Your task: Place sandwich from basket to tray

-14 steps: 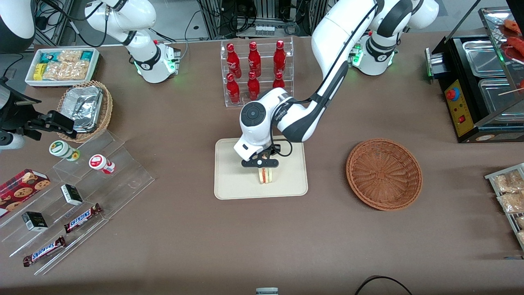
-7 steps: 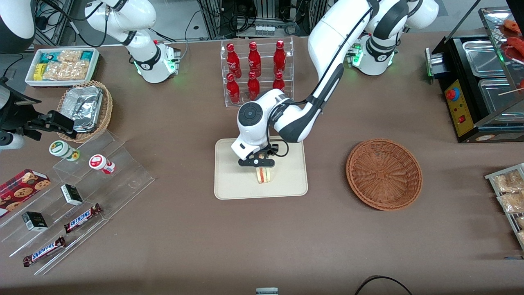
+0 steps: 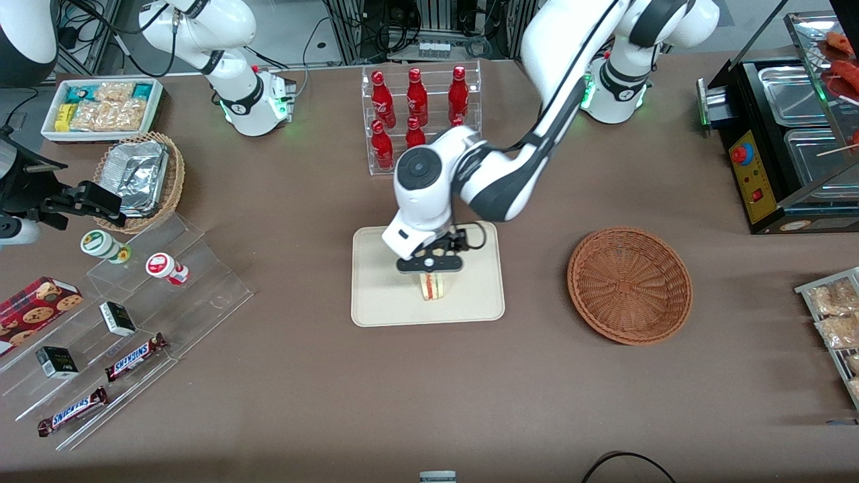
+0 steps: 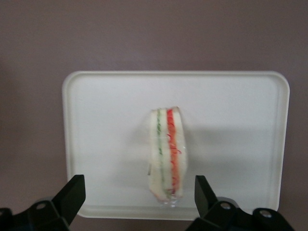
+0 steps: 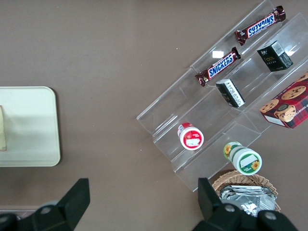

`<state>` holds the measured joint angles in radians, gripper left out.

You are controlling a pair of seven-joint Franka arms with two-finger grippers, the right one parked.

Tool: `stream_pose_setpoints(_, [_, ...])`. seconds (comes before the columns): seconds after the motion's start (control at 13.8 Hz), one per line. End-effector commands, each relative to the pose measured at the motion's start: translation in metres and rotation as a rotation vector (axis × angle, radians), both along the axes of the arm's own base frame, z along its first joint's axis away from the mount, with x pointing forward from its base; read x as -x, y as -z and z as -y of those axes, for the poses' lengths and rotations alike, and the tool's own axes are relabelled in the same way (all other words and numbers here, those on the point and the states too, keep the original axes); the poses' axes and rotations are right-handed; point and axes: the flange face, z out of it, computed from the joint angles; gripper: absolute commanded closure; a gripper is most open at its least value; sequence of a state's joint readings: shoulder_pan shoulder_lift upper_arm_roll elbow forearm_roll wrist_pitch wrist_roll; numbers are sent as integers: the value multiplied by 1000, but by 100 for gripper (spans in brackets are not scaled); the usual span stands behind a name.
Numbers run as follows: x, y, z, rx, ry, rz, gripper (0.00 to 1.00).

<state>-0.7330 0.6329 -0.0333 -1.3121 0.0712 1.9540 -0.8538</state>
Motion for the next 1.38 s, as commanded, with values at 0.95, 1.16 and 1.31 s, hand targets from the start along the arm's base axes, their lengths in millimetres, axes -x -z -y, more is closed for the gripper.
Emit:
stream_pose_setpoints(0.95, [-27,-211,-368,21,63,-64,0])
stream_pose_setpoints(1.16, [-24,-224,-411,24,96,-70,0])
stream_pose_setpoints(1.31, [-23,-228,-437,24,127,-79,0])
